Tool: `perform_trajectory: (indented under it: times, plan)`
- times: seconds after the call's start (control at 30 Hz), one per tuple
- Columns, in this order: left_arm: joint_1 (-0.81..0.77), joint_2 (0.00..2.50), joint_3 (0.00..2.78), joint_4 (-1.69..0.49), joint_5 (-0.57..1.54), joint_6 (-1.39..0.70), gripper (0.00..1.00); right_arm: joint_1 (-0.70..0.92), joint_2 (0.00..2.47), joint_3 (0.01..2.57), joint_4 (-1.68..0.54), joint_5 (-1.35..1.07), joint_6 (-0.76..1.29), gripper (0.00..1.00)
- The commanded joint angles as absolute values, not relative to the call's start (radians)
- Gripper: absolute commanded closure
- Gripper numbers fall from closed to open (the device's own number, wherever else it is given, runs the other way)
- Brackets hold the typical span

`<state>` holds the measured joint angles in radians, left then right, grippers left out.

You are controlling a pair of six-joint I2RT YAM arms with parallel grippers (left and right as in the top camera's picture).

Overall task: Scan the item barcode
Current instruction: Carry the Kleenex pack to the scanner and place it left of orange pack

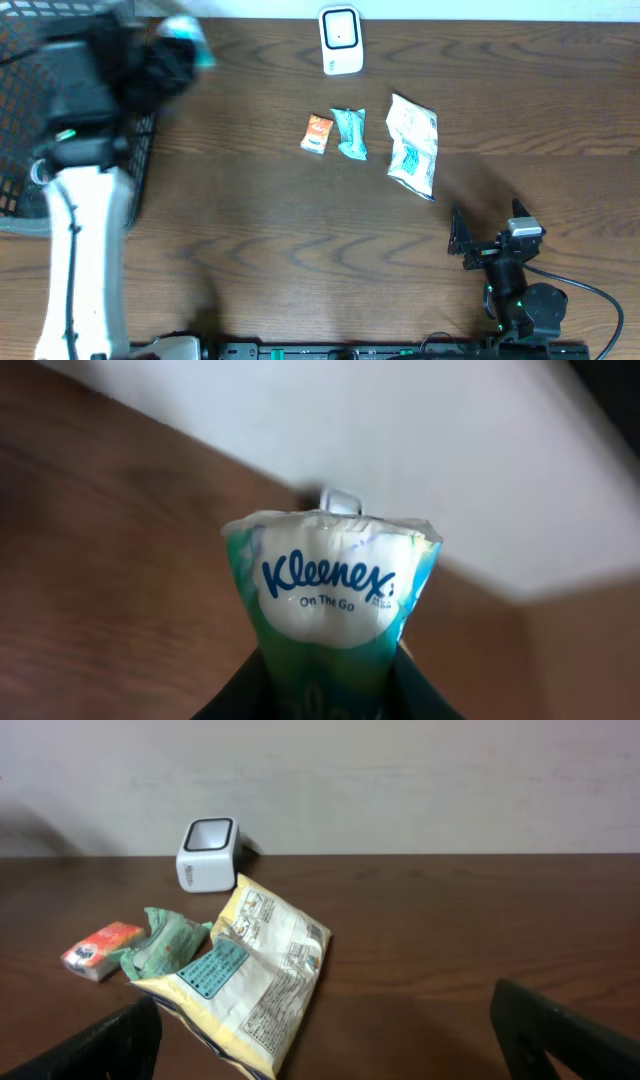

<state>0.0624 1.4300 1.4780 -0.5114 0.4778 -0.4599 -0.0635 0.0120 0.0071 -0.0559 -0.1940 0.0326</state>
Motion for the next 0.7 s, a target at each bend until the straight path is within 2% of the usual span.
perform_trajectory:
  times: [0.0,0.07,0.2,0.37,0.47,0.53,0.67]
  plan:
    - [-0.085,1.533,1.477,-0.514,0.289,-0.231,0.79,-0.070,0.007,0.006,-0.060,-0.194,0.021,0.01]
    - [-0.153,1.596,1.477,-0.514,0.205,-0.177,0.76,-0.070,0.007,0.006,-0.060,-0.194,0.021,0.01]
    - [-0.245,1.729,1.477,-0.510,0.108,-0.112,0.75,-0.070,0.007,0.006,-0.060,-0.193,0.021,0.01]
    - [-0.300,1.871,1.477,-0.508,0.092,-0.112,0.74,-0.070,0.007,0.006,-0.060,-0.194,0.021,0.01]
    - [-0.308,1.936,1.477,-0.495,0.092,-0.112,0.61,-0.070,0.007,0.006,-0.060,-0.194,0.021,0.01]
    - [-0.307,1.969,1.477,-0.491,0.092,-0.112,0.59,-0.070,0.007,0.006,-0.060,-0.194,0.021,0.01]
    - [-0.303,2.008,1.477,-0.490,0.092,-0.112,0.45,-0.070,0.007,0.006,-0.060,-0.193,0.021,0.01]
